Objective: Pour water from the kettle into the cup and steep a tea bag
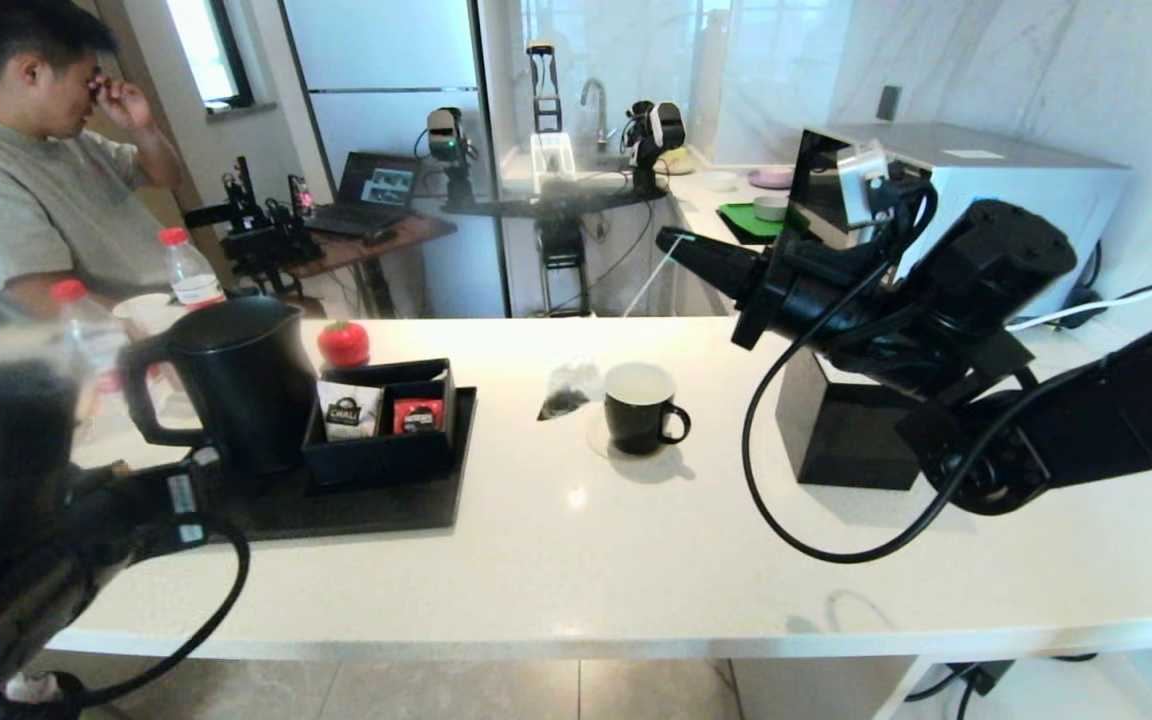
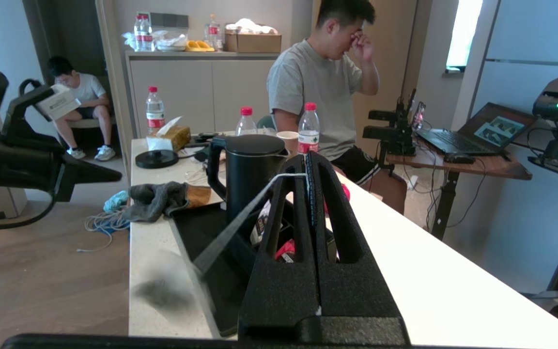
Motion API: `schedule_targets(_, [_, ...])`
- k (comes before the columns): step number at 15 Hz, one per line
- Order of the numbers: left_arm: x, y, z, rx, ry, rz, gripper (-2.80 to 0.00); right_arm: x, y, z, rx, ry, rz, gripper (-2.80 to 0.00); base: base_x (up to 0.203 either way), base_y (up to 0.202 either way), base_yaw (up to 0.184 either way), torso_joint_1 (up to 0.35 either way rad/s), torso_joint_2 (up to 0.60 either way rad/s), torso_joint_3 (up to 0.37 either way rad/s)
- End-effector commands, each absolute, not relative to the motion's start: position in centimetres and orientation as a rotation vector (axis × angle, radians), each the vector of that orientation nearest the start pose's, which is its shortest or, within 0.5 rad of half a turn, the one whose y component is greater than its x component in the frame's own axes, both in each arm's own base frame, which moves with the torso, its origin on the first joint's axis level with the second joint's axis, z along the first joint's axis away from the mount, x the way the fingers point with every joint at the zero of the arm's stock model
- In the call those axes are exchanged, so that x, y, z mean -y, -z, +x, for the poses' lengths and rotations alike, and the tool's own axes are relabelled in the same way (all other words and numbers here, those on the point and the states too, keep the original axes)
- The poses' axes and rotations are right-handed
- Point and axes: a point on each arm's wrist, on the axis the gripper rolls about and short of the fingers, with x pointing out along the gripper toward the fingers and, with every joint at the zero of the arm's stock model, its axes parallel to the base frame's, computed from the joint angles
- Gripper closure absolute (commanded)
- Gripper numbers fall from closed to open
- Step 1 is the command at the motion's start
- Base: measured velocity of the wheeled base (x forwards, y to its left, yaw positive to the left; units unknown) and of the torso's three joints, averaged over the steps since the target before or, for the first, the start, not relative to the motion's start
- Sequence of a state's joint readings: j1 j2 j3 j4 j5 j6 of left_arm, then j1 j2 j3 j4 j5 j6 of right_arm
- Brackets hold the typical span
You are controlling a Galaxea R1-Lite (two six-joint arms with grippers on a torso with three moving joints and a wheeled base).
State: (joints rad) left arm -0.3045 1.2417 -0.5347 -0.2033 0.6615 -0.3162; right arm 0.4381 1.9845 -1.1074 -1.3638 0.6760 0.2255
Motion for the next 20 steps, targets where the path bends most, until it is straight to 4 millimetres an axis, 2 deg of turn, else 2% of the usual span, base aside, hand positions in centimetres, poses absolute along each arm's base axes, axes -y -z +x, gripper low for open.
schedule_targets(1, [0.5,-16.7,14.7,-0.35,-0.58,-0.081,0.0,-17.2,-23.6,33.4,0.394,-1.147,0.135,0.0,0.0,0.0,0.0,0.0,0.0,0.0])
schedule_targets(3, [-0.8,-14.5,11.9,-0.352,-0.652,-0.057,0.0,-17.2,-23.6,33.4,0.393,-1.147,0.135,0.0,0.0,0.0,0.0,0.0,0.0,0.0])
schedule_targets(5, [-1.1,-12.0,8.8,-0.381,-0.667,-0.013,0.0,-17.2,-23.5,33.5,0.391,-1.145,0.133,0.0,0.0,0.0,0.0,0.0,0.0,0.0])
schedule_targets(7, [-1.2,-10.0,6.8,-0.414,-0.667,0.021,0.0,-17.1,-23.3,33.6,0.389,-1.141,0.124,0.0,0.0,0.0,0.0,0.0,0.0,0.0])
schedule_targets(9, [-1.0,-9.7,6.4,-0.438,-0.609,0.031,0.0,-17.0,-23.2,33.6,0.384,-1.139,0.125,0.0,0.0,0.0,0.0,0.0,0.0,0.0])
schedule_targets(13, [-0.2,-9.4,5.4,-0.451,-0.378,0.021,0.0,-16.4,-22.9,33.9,0.372,-1.12,0.119,0.0,0.0,0.0,0.0,0.0,0.0,0.0])
schedule_targets(20, [-0.8,-9.1,2.6,-0.377,-0.382,-0.05,0.0,-15.2,-22.1,34.4,0.345,-1.084,0.096,0.0,0.0,0.0,0.0,0.0,0.0,0.0])
